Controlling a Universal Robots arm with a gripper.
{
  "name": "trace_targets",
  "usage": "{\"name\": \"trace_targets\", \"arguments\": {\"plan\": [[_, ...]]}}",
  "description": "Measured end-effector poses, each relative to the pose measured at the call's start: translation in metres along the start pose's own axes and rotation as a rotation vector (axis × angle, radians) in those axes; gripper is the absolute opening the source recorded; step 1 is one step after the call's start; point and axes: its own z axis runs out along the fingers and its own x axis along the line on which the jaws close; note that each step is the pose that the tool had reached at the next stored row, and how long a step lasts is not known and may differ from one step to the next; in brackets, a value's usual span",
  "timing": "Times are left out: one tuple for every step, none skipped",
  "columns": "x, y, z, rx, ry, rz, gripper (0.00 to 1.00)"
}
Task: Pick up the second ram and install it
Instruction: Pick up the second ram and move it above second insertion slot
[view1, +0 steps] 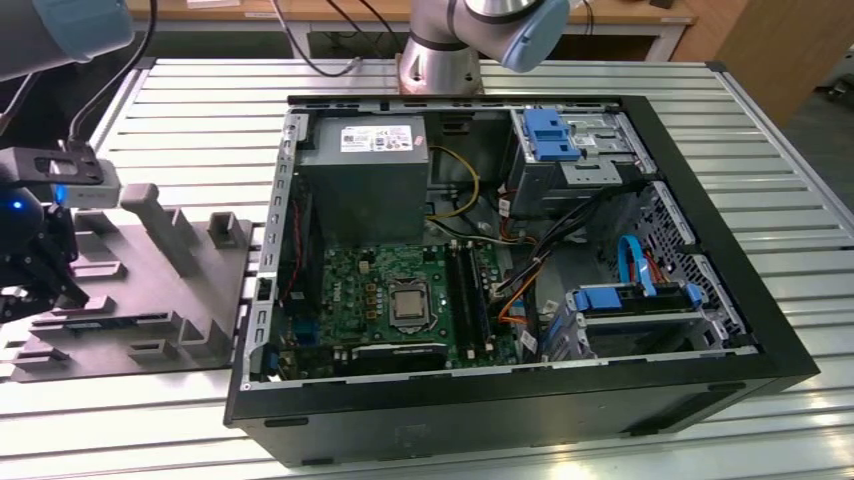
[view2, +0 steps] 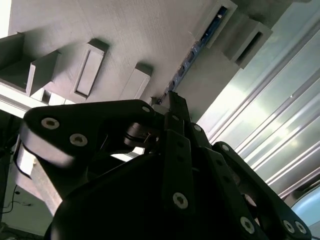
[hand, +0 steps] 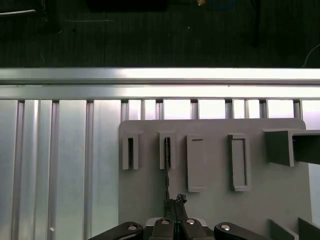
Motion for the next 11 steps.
{"name": "trace_targets", "arguments": {"plan": [[0.0001, 0.0000, 0.0015, 0.0001, 0.0000, 0.000, 0.10], [0.0001, -0.0001, 0.0023, 0.0000, 0.0000, 0.000, 0.10], [0.0001, -0.0001, 0.0026, -0.0001, 0.0001, 0.000, 0.10], [0.0001, -0.0001, 0.0031, -0.0002, 0.0001, 0.000, 0.10], [0.0002, -0.0002, 0.0041, 0.0000, 0.0000, 0.000, 0.10], [0.0002, -0.0003, 0.0056, 0.0001, -0.0001, 0.000, 0.10], [0.0002, -0.0004, 0.0070, 0.0000, 0.0000, 0.000, 0.10], [0.0002, -0.0005, 0.0083, 0.0000, 0.0000, 0.000, 0.10], [0.0002, -0.0005, 0.0096, -0.0001, 0.0000, 0.000, 0.10], [0.0003, -0.0006, 0.0109, 0.0000, 0.0000, 0.000, 0.10], [0.0003, -0.0007, 0.0120, 0.0000, 0.0000, -0.001, 0.10]]}}
